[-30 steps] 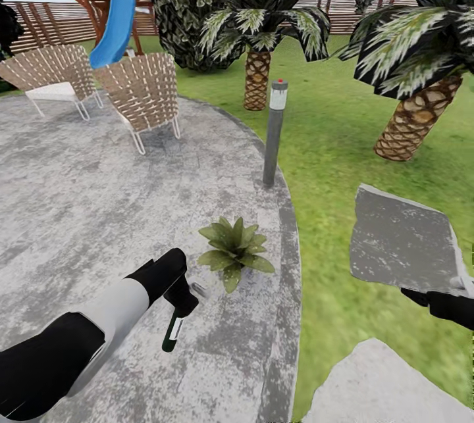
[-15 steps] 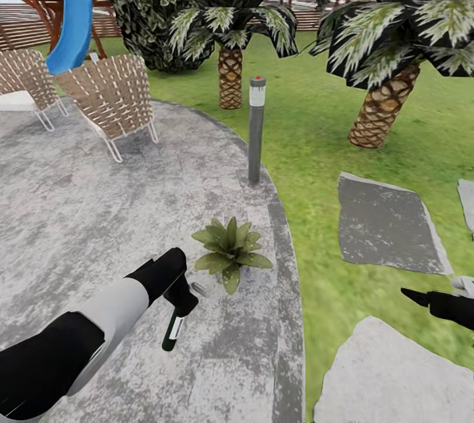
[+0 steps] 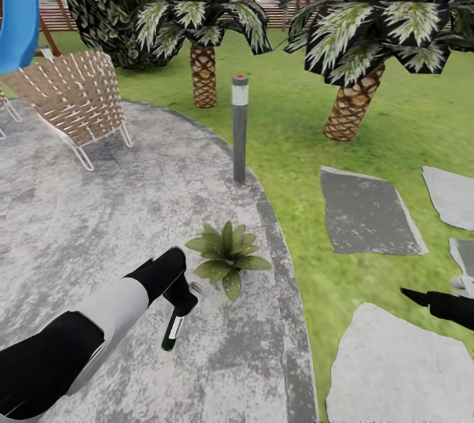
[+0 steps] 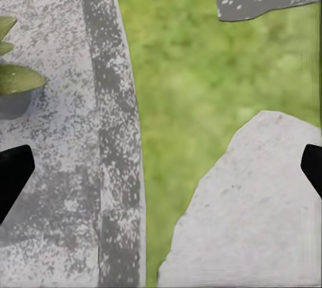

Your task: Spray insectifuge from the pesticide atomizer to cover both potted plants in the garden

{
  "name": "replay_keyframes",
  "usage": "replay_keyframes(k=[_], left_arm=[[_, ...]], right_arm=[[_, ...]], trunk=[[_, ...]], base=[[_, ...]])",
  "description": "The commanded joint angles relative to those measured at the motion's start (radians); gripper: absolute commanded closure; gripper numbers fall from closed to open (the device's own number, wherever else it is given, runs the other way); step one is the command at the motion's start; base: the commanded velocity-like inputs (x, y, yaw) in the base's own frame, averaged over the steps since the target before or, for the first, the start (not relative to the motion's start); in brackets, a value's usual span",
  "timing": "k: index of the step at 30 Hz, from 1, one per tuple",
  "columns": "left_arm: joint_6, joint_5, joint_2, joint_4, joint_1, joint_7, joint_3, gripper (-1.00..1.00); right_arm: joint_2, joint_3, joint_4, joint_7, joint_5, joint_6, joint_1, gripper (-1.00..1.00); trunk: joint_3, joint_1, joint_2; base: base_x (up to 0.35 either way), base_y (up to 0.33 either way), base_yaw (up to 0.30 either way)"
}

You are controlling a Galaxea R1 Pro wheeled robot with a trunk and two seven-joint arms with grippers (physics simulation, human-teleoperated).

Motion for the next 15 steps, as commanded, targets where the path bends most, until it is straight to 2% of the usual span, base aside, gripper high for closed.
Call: replay_keyframes(k=[1,12,15], left_arm=[[0.002,-0.01,0.001,-0.002,0.0,-0.01,-0.001,1.0],[0.002,-0.01,0.002,-0.002,0.0,-0.01,0.0,1.0],[0.002,-0.011,0.003,-0.002,0.001,-0.009,0.0,1.0]], right_arm=[[0.0,-0.001,-0.001,0.01,0.01,0.006,-0.001,-1.0],[0.0,-0.001,-0.002,0.011,0.01,0.006,-0.001,-1.0],[0.0,-0.001,-0.002,0.011,0.009,0.006,-0.001,-1.0]], trunk=[[-0.001,0.0,0.0],[-0.001,0.0,0.0],[-0.001,0.0,0.0]], base=[[0.072,0.299,-0.273],[0.057,0.297,-0.273],[0.007,0.169,-0.273]])
